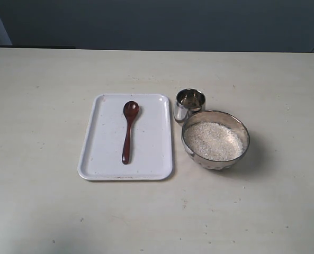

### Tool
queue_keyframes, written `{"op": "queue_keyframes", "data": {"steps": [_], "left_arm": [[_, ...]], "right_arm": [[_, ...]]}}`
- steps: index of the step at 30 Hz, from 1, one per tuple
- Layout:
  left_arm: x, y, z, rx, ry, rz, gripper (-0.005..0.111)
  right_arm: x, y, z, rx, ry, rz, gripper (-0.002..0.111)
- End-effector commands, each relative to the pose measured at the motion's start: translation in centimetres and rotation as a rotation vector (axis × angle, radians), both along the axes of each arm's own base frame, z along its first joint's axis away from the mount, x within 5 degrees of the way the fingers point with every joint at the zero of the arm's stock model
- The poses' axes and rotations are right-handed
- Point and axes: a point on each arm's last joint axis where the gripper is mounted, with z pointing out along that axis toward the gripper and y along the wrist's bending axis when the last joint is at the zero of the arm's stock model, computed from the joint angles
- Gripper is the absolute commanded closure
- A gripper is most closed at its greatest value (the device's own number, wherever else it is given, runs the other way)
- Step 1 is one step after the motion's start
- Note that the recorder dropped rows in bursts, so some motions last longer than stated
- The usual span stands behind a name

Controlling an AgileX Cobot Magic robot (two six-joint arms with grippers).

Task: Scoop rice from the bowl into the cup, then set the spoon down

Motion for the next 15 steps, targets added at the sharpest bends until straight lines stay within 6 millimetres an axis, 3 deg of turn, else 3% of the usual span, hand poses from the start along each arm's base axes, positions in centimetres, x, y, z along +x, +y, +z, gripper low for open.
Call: {"op": "queue_keyframes", "data": {"steps": [1,15], "left_arm": [[0.01,0.00,0.26,-0.001,-0.018,-0.002,0.106],[0.01,-0.01,0.26,-0.003,-0.018,-0.002,0.106]], "right_arm": [[-0.09,-0.06,-0.33,-0.001,0.015,-0.013,0.108],[-0.07,0.11,-0.29,0.062,0.009,-0.014,0.108]]}}
